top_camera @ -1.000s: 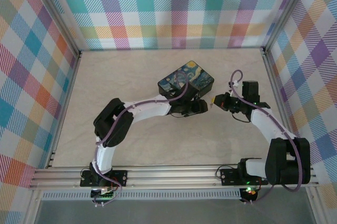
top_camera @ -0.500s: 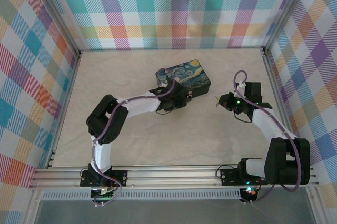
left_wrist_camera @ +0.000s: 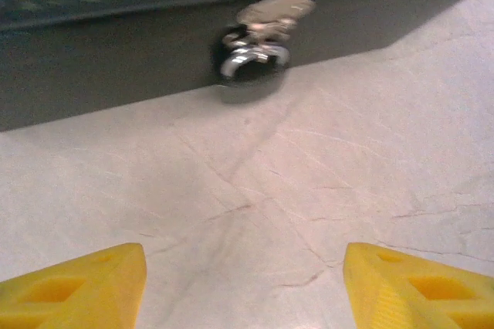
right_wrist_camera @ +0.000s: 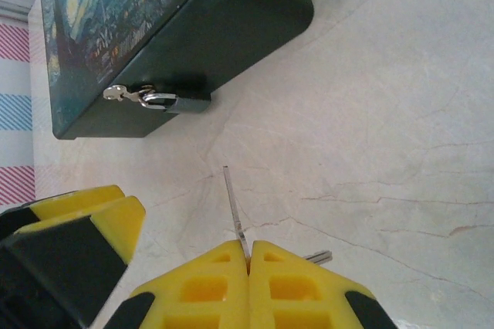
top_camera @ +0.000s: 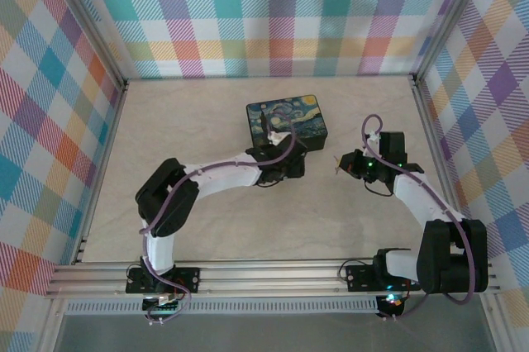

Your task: Unlock the padlock with the key

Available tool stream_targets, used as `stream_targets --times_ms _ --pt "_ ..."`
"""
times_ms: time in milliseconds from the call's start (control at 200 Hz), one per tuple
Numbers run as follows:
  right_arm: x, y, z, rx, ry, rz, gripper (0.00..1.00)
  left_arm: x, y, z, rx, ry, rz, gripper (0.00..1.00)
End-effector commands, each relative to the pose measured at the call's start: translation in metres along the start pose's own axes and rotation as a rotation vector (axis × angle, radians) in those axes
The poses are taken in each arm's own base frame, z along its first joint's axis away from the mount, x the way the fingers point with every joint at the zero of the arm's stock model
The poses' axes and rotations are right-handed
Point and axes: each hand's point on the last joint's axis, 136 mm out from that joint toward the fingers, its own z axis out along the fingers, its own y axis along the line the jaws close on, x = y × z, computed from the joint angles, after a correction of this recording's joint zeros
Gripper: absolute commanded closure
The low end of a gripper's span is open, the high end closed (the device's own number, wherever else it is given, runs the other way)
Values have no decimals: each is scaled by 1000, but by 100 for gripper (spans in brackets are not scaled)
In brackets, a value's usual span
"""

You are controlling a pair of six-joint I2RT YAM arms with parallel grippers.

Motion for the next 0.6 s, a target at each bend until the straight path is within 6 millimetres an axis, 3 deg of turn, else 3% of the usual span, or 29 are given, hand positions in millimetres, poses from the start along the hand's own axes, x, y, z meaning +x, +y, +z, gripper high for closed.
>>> stream_targets --times_ms 0,95,255,595 --pt "3 2 -2 -12 -5 -14 100 -25 3 7 -106 -112 24 30" --pt "3 3 -3 -16 -9 -11 100 -31 -2 19 -126 -140 15 29" --pt "3 2 -3 -11 -14 -7 100 -31 13 38 -244 -169 -21 30" --pt "1 5 0 -33 -7 -5 100 -39 17 66 -311 -246 -44 35"
